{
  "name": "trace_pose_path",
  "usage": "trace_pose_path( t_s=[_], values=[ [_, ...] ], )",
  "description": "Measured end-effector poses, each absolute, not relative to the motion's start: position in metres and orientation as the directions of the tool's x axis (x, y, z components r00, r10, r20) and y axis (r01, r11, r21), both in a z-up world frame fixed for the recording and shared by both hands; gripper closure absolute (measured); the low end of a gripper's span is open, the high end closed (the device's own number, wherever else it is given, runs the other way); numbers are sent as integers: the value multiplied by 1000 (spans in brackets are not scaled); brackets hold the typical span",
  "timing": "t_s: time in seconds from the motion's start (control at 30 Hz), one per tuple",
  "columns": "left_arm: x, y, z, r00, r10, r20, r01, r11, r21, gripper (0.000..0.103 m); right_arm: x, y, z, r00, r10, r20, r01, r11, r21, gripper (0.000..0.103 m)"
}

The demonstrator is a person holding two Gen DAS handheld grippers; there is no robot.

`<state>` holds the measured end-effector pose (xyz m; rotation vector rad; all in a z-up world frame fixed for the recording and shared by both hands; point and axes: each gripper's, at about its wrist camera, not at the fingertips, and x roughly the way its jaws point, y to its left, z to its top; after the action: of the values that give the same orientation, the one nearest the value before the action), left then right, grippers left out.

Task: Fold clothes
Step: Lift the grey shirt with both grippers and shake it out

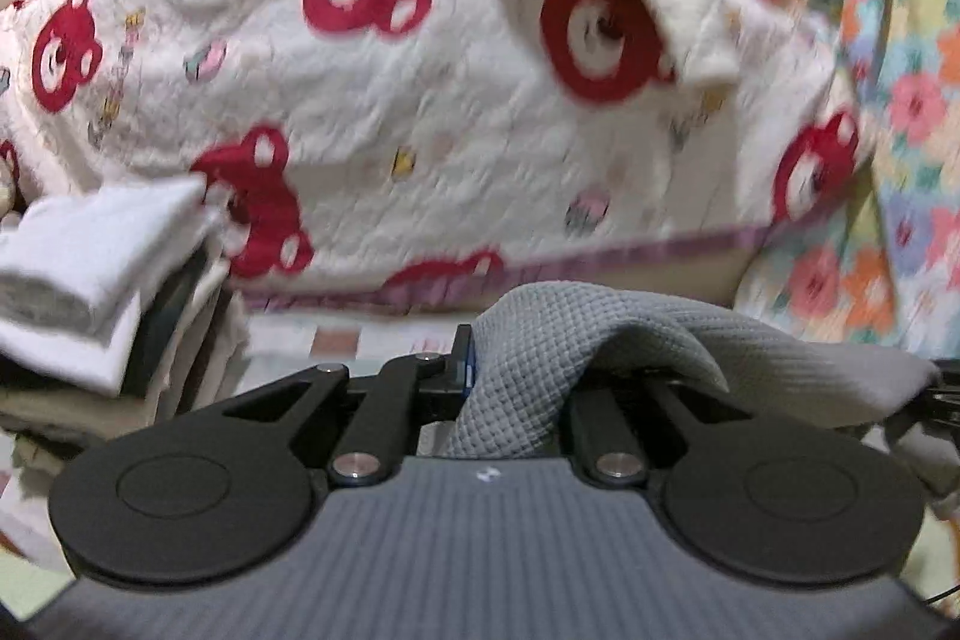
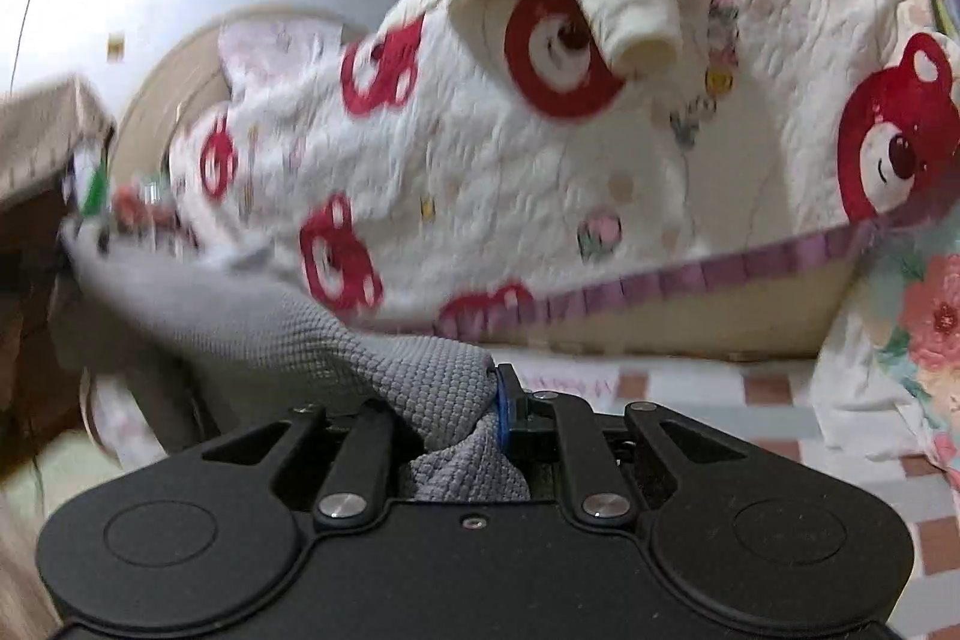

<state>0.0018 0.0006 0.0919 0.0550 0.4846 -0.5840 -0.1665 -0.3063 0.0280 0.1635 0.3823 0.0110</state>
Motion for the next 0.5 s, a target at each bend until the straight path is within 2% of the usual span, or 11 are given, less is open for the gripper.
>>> trace_pose_path(
  t_s=[0.17,0.3,0.4,0.5],
  values=[
    [25,-17,39,703,-435,-562,512,859,-25,95,-139,-298,-36,830,114,-545,-58,991,119,87],
    [93,-46,50,710,-436,-553,505,862,-31,95,-84,-311,-56,800,126,-587,-78,991,107,87],
    [130,-65,90,778,-439,-449,496,868,10,95,-31,-335,-30,846,43,-531,-22,999,45,88],
    [150,-76,137,841,-448,-302,477,878,25,95,-1,-359,34,938,-64,-342,76,997,22,88]
  ],
)
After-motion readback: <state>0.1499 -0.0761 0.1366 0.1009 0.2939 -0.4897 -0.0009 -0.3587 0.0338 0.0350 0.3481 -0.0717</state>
